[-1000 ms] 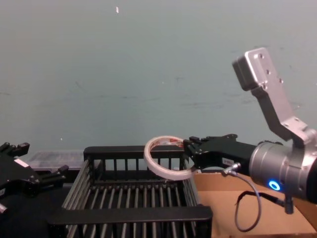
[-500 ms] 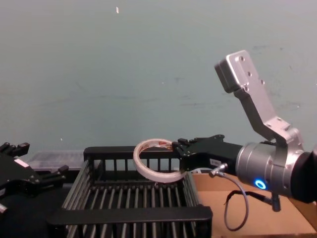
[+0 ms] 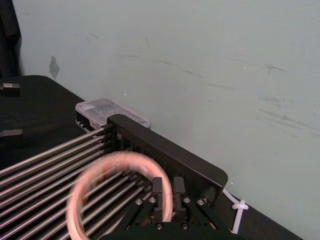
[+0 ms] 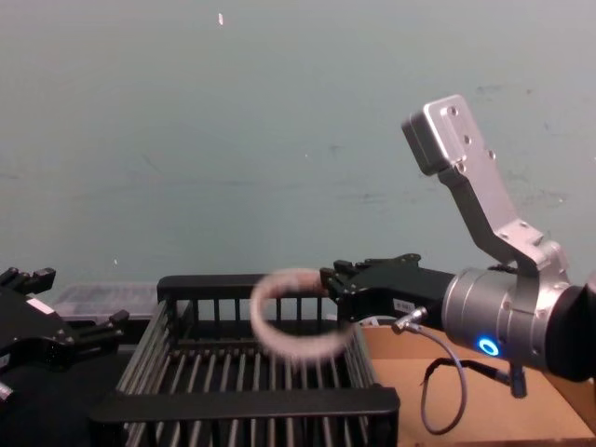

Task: Pick up the white tape and place it into the black box , Pick up the silver tape and place it into the brown box.

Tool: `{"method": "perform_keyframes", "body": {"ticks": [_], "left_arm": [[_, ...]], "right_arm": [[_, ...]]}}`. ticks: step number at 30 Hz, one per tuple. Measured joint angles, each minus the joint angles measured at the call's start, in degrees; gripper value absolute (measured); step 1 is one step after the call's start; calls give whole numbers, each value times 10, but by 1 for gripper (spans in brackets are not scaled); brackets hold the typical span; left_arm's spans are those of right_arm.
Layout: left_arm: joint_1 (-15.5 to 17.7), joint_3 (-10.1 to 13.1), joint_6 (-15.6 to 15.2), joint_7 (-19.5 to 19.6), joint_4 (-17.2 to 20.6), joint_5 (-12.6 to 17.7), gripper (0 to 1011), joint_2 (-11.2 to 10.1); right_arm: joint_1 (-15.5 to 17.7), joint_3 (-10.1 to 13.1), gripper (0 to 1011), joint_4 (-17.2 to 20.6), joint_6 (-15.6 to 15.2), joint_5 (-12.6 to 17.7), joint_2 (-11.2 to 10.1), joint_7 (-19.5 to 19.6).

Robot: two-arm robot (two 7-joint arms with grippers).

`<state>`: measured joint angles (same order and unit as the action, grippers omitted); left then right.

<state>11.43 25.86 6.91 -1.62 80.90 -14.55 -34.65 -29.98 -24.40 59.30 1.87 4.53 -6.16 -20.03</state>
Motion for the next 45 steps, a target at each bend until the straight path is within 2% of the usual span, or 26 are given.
{"method": "perform_keyframes", "body": {"ticks": [1,2,4,5,19,20,22,27,30,45], "left_arm": [[0,0,0,0,0,0,1001,0],[0,0,0,0,0,0,1001,0],[0,0,0,0,0,0,1001,0],[0,0,0,0,0,0,1001,0],[0,0,0,0,0,0,1001,0],[0,0,0,0,0,0,1001,0],[0,0,0,0,0,0,1001,0],[0,0,0,0,0,0,1001,0],[0,0,0,0,0,0,1001,0],[0,0,0,0,0,0,1001,0]], "right_arm": [[0,0,138,0,0,0,0,0],[0,0,192,0,0,0,0,0],[0,0,227,0,0,0,0,0],[0,0,283,0,0,0,0,0],[1,1,704,1,0,0,-1,1],[1,1,761,1,0,0,-1,1],[1,1,791,1,0,0,-1,1],[1,1,953,1,0,0,-1,1],[1,1,1002,1,0,0,-1,1],[17,8,1002,28,-14,9,-14,-4]]}}
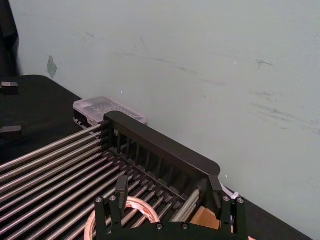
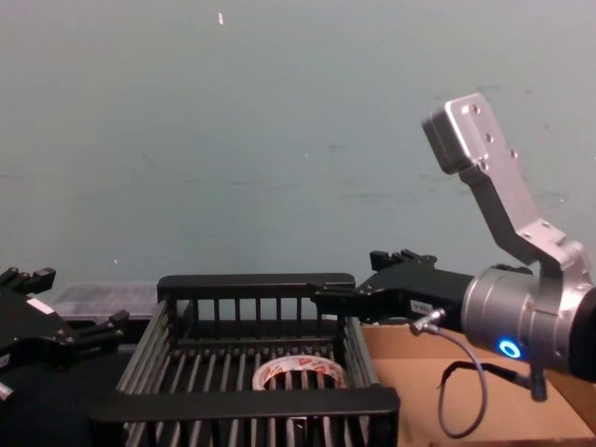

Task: Pick up the white tape and place it into the black box , Pick up the silver tape and place it into the brown box.

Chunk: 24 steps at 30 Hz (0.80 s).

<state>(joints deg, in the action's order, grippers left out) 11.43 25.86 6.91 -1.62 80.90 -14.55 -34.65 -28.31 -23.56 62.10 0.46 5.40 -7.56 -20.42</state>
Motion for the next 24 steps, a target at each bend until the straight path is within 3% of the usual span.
{"method": "perform_keyframes", "body": {"ticks": [12,24], "left_arm": [[0,0,0,0,0,0,1001,0],[0,0,0,0,0,0,1001,0]], "right_arm": [[35,9,1002,61,-28,13,-20,0],[97,26,1002,167,-63,38,-59,1]]}}
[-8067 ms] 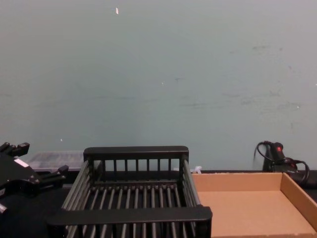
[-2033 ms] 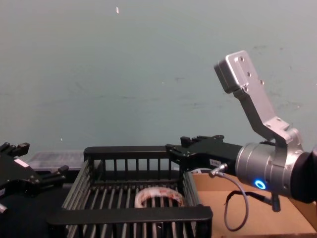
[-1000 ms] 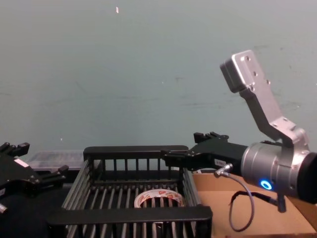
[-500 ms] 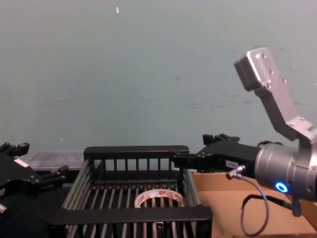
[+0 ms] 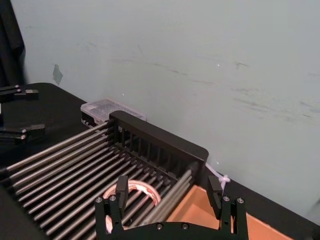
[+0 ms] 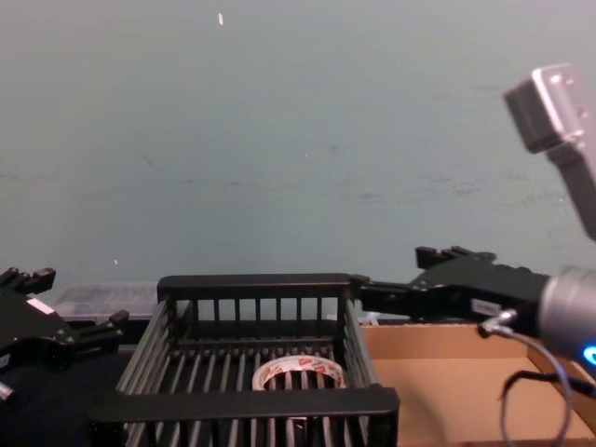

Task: Pick up the white tape and place it into the black box , Pick up the silver tape and place it into the brown box.

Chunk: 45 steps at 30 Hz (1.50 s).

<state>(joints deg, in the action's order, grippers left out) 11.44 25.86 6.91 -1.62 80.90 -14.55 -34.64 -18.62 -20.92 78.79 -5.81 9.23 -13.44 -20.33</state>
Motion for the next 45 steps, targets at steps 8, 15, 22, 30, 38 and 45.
{"method": "perform_keyframes", "body": {"ticks": [8,15,22,30,38,45], "left_arm": [[0,0,0,0,0,0,1001,0],[0,0,0,0,0,0,1001,0],[0,0,0,0,0,0,1001,0],[0,0,0,0,0,0,1001,0],[0,0,0,0,0,0,1001,0],[0,0,0,0,0,0,1001,0]], "right_arm": [[46,14,1002,68,-18,19,-34,-1],[86,29,1002,111,-21,35,-54,6],[124,34,1002,155,-22,31,-77,16],[158,36,1002,190,-32,25,-94,18],[195,38,1002,220,-43,23,-110,17],[226,37,1002,238,-54,19,-123,13]]}}
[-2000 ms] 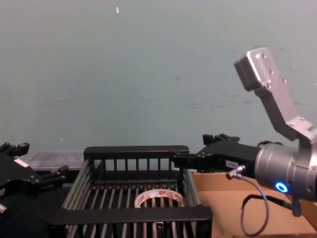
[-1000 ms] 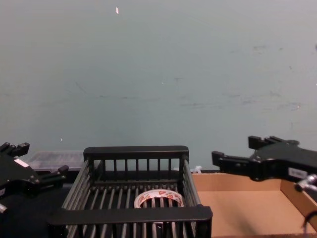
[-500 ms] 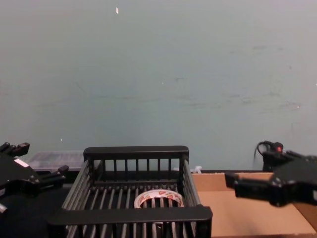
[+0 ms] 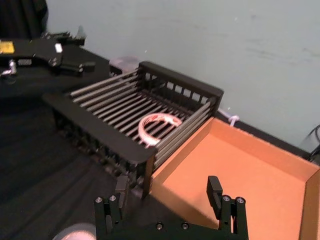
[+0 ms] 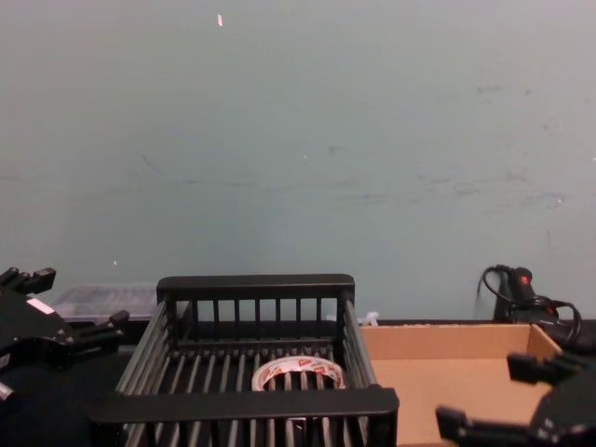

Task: Pick up the white tape and place it into the black box , Pick up the silver tape and place it into the brown box.

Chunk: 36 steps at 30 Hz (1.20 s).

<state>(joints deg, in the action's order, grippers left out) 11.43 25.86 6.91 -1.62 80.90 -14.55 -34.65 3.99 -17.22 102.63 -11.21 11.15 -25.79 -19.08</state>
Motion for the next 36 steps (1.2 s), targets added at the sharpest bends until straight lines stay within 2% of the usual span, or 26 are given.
{"method": "perform_keyframes", "body": {"ticks": [11,25,36], "left_arm": [[0,0,0,0,0,0,1001,0],[0,0,0,0,0,0,1001,0],[0,0,0,0,0,0,1001,0]], "right_arm": [[17,-19,1002,-1,-13,-17,-4,-4],[5,-41,1002,-18,-40,-40,6,-11],[-3,-50,1002,-27,-57,-52,12,-16]]}}
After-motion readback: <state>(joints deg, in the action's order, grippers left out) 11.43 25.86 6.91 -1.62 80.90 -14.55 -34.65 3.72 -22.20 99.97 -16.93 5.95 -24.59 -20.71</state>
